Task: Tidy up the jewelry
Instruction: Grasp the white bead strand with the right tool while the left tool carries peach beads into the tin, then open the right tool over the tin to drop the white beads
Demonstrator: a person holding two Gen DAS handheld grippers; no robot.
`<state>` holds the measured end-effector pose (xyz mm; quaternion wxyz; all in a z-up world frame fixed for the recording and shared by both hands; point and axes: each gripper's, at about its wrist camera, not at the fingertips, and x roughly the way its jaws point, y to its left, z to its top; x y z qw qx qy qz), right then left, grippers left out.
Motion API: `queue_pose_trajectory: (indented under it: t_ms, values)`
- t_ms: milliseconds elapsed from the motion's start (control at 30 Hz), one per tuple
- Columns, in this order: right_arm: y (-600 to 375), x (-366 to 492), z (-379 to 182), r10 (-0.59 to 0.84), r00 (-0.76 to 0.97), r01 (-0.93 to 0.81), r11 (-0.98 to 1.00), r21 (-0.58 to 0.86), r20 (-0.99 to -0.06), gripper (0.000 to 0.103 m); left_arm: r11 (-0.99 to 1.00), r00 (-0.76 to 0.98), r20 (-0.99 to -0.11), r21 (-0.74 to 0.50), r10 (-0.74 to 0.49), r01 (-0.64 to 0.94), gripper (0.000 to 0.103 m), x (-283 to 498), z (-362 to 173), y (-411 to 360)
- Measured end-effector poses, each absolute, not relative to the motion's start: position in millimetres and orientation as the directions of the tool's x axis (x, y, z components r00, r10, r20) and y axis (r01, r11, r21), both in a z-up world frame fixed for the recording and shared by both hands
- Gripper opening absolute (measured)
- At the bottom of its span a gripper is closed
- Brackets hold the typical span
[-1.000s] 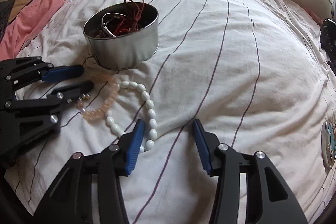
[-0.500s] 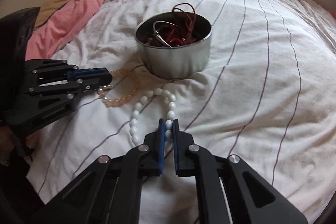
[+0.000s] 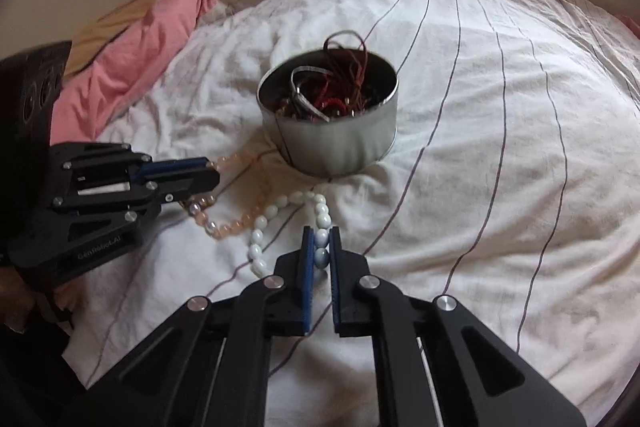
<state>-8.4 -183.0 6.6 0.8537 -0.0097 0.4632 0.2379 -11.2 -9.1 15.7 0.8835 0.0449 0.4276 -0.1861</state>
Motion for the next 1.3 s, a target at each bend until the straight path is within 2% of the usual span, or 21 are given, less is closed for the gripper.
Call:
queue_pose_trajectory:
  t_ms: [100, 300, 567, 733, 767, 833, 867, 900, 967, 1100, 1233, 1300]
  values:
    - [-193.3, -10.4, 23.4, 0.443, 0.508, -0.399, 0.881, 0.255, -0.738, 0.008, 0.92, 0.582, -0.735, -0.151, -0.349, 0.361, 0.007, -10.4, 26.4, -2.5]
    - [-200.8, -10.9, 45.1, 0.476, 0.583, -0.388, 0.875, 0.289, -0.658, 0.008, 0.91, 0.624, -0.677, -0.183, -0.391, 0.371, 0.007, -10.2, 47.1, -8.2]
    - [-195.4, -0.7, 80.1, 0.533, 0.681, -0.415, 0.846, 0.335, -0.502, 0.008, 0.881, 0.669, -0.575, -0.268, -0.471, 0.389, 0.007, 8.0, 85.6, -12.5]
    - [-189.9, 20.4, 86.2, 0.525, 0.715, -0.405, 0.85, 0.338, -0.462, 0.008, 0.856, 0.668, -0.535, -0.347, -0.517, 0.384, 0.007, 35.9, 88.0, -9.9]
    - [-188.3, 27.3, 84.6, 0.521, 0.715, -0.401, 0.852, 0.338, -0.465, 0.008, 0.86, 0.657, -0.555, -0.355, -0.51, 0.367, 0.007, 45.9, 83.2, -10.3]
    - [-181.9, 47.1, 70.5, 0.517, 0.679, -0.383, 0.855, 0.349, -0.521, 0.01, 0.899, 0.597, -0.672, -0.308, -0.438, 0.312, 0.01, 71.4, 60.9, -15.3]
    - [-178.5, 57.2, 58.2, 0.504, 0.642, -0.362, 0.863, 0.351, -0.578, 0.016, 0.923, 0.582, -0.718, -0.265, -0.382, 0.279, 0.012, 79.4, 48.7, -15.5]
    - [-176.0, 64.7, 45.0, 0.495, 0.603, -0.344, 0.869, 0.356, -0.625, 0.033, 0.931, 0.574, -0.734, -0.258, -0.364, 0.26, 0.014, 81.9, 40.0, -12.1]
    - [-178.0, 67.4, 32.2, 0.464, 0.596, -0.312, 0.886, 0.344, -0.655, 0.036, 0.937, 0.566, -0.747, -0.258, -0.349, 0.237, 0.021, 82.8, 32.2, -4.7]
    - [-184.0, 61.7, 37.4, 0.449, 0.622, -0.307, 0.894, 0.327, -0.642, 0.036, 0.94, 0.591, -0.731, -0.252, -0.34, 0.229, 0.035, 74.6, 35.5, 5.3]
    - [-186.0, 49.1, 30.3, 0.411, 0.607, -0.288, 0.911, 0.294, -0.68, 0.039, 0.959, 0.613, -0.742, -0.157, -0.272, 0.235, 0.046, 54.2, 34.0, 4.1]
    - [-191.5, 39.7, 25.4, 0.377, 0.603, -0.263, 0.926, 0.272, -0.703, 0.044, 0.966, 0.617, -0.752, -0.106, -0.233, 0.236, 0.052, 43.7, 30.7, 3.1]
